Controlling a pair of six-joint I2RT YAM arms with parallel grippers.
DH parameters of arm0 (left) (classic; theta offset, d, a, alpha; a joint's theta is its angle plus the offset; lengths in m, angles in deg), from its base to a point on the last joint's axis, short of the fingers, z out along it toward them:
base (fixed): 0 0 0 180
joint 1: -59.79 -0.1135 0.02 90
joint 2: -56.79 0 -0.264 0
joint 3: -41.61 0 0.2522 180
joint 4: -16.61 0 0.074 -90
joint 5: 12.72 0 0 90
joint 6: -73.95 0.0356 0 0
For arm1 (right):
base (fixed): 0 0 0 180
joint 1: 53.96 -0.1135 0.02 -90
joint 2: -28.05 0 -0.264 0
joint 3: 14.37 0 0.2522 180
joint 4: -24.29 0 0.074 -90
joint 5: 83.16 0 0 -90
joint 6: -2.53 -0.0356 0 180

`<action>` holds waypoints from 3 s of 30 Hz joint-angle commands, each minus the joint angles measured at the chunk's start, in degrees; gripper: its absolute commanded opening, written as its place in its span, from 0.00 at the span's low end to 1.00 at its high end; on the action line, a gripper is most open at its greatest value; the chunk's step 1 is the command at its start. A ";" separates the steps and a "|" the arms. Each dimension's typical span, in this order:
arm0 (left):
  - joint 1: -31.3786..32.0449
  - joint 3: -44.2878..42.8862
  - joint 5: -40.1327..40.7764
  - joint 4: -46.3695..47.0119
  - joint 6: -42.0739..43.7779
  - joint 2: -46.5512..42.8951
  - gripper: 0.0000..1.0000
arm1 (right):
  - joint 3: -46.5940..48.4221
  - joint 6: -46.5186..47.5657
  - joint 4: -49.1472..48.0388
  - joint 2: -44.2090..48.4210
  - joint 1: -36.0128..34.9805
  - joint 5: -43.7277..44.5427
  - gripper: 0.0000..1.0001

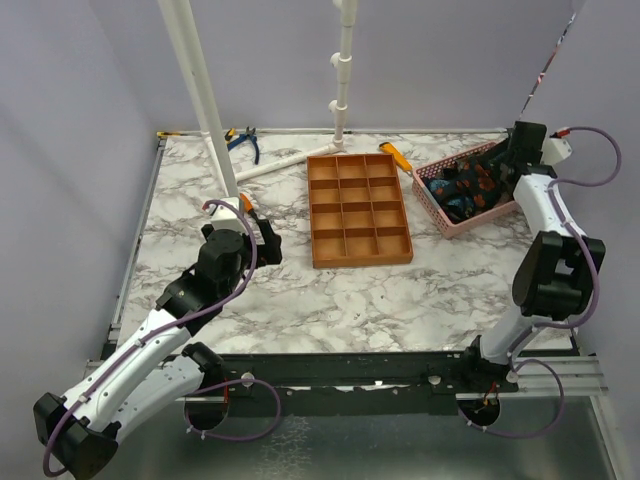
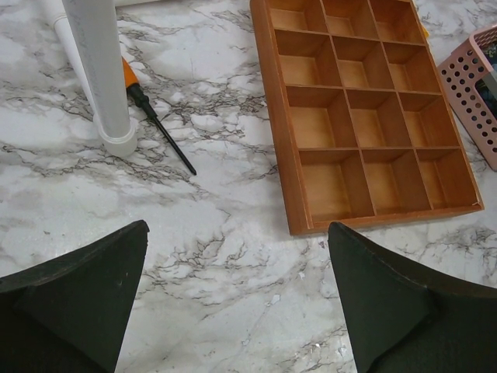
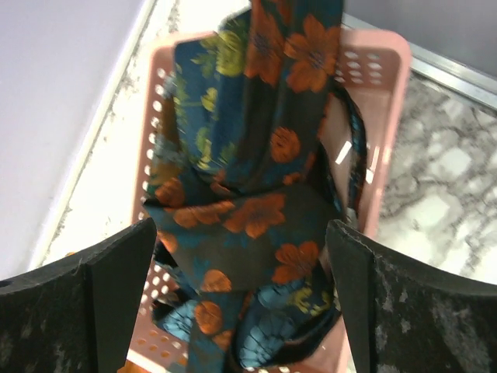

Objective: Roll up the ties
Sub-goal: Pick up the tie from the bin, then place the tie at the center of the board, then pick up the tie at the center of the board.

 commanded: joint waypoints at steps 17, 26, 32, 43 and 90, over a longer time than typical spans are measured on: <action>0.22 0.19 1.94 -0.02 0.26 2.15 0.99 | 17.56 1.95 7.76 -20.00 4.63 -5.85 0.48; 0.22 0.03 1.34 0.07 0.07 2.54 0.99 | 14.93 3.00 1.94 -7.83 3.49 -8.78 0.01; 0.18 0.04 1.31 0.10 -0.02 2.18 0.99 | 11.48 12.11 -8.99 10.70 -4.42 -9.94 0.01; 0.23 0.52 2.10 1.20 -0.37 -0.01 0.99 | -6.33 19.74 -11.37 42.26 -16.68 -49.11 0.01; 0.31 1.02 -3.85 2.07 0.51 0.23 0.99 | -7.39 30.01 14.56 -5.13 -39.31 11.74 0.88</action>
